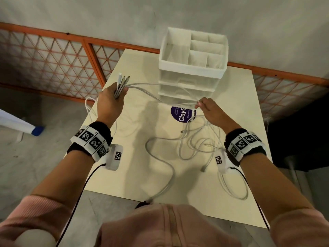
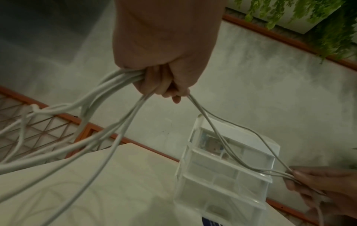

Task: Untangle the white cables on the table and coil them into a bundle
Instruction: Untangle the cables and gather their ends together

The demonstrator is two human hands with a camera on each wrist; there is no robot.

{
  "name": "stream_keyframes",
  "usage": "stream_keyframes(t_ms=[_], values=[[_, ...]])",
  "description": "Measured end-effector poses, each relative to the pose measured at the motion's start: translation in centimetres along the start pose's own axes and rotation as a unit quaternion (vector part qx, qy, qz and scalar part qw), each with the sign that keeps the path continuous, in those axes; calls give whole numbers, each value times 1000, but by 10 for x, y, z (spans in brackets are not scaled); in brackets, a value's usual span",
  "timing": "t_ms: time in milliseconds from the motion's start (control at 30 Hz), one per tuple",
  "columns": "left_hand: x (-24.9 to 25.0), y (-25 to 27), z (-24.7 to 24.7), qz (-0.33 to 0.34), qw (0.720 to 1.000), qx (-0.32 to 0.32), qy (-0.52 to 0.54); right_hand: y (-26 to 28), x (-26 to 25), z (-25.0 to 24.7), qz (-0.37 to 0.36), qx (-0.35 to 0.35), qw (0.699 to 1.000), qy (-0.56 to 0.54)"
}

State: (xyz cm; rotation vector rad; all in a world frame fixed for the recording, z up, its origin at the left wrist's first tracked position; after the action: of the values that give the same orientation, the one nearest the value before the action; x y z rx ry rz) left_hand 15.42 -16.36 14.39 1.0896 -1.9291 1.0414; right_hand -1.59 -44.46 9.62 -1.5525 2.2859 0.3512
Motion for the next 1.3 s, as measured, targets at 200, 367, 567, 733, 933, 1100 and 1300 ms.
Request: stream_keyframes(t_ms=[200, 367, 567, 733, 933, 1100, 1300], values=[[-13, 16, -19, -17, 997, 72, -19, -13, -15, 34, 31, -1, 999, 29], [-25, 37, -17, -29, 996, 76, -31, -10, -33, 46, 18, 21, 999, 25], [-46, 61, 5, -83, 995, 40, -27, 42, -81, 112, -119, -143, 981, -55], [-47, 77, 33, -80, 996, -29, -17, 105, -80, 183, -128, -421, 898, -5], [-54, 94, 60, -138, 983, -119, 28, 125, -72, 198, -206, -415, 876, 135], [-49, 102, 65, -170, 971, -151, 68, 107, -76, 154, -163, -441, 882, 30], [-17, 91, 49, -127, 981, -81, 118, 67, -80, 43, -97, -300, 920, -233]])
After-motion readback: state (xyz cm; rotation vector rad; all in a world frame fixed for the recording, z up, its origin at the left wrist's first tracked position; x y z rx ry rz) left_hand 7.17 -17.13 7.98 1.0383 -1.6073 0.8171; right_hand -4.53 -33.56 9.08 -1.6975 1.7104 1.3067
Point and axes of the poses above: each hand's wrist, its own y-axis away from the middle knuckle, its own z-axis out of the palm, x = y × z, the point moved 8 cm from there along -y, towards the middle knuckle, and after that the axes turned 15 degrees about y, right-handed, at the moved point
